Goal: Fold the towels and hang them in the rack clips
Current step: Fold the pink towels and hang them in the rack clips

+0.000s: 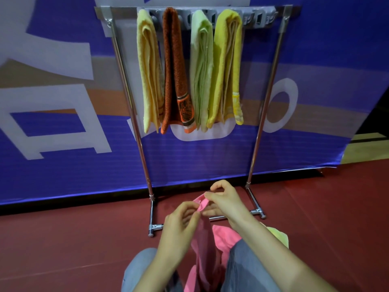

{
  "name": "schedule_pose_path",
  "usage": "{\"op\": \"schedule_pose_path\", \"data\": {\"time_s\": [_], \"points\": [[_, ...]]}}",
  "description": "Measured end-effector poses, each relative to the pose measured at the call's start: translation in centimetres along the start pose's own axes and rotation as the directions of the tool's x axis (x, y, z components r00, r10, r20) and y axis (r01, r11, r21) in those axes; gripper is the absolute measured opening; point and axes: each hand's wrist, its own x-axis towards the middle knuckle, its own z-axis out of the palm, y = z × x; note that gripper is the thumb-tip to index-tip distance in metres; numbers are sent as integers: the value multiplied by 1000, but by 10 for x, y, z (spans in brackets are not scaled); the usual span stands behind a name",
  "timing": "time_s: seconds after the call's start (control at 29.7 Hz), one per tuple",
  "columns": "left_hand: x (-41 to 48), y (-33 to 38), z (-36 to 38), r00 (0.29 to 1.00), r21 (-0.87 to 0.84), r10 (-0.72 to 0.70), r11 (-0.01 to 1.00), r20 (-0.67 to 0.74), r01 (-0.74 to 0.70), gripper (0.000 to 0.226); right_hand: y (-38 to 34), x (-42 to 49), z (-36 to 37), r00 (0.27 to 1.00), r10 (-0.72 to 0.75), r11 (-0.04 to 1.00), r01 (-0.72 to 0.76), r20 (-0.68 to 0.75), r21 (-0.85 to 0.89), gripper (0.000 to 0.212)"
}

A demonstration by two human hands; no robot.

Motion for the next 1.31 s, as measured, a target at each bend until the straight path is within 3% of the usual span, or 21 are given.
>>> {"op": "schedule_pose_path", "data": {"time_s": [0.34,0.51,0.71,0.77,0.91,1.01,1.11,1.18,1.31], "points": [[-11,-2,1,999,93,21,996,-50,-16,35,6,-15,-7,995,-40,996,48,95,-75,10],[-3,-1,-13,1000,51,-1,999,-15,2,26,-1,-18,-17,971,54,966,8,232,-260,18],[3,22,-33,995,92,87,992,52,-92,28,-1,-24,-41,902,169,784,122,398,-609,17],[4,29,-39,991,129,113,984,75,-122,28,2,-24,-47,887,179,731,170,426,-661,5],[3,39,-47,982,164,146,973,116,-164,23,10,-25,-48,852,205,654,248,483,-715,13],[2,46,-53,977,191,151,965,151,-179,26,20,-22,-47,867,193,602,265,460,-753,23],[1,45,-64,971,265,156,943,181,-201,21,26,-15,-56,910,131,531,270,392,-804,23],[1,42,-76,972,337,157,918,176,-210,9,24,-10,-64,940,-13,449,311,342,-837,26],[3,38,-93,976,483,138,852,169,-204,11,9,-5,-78,875,-369,462,466,315,-754,32]]}}
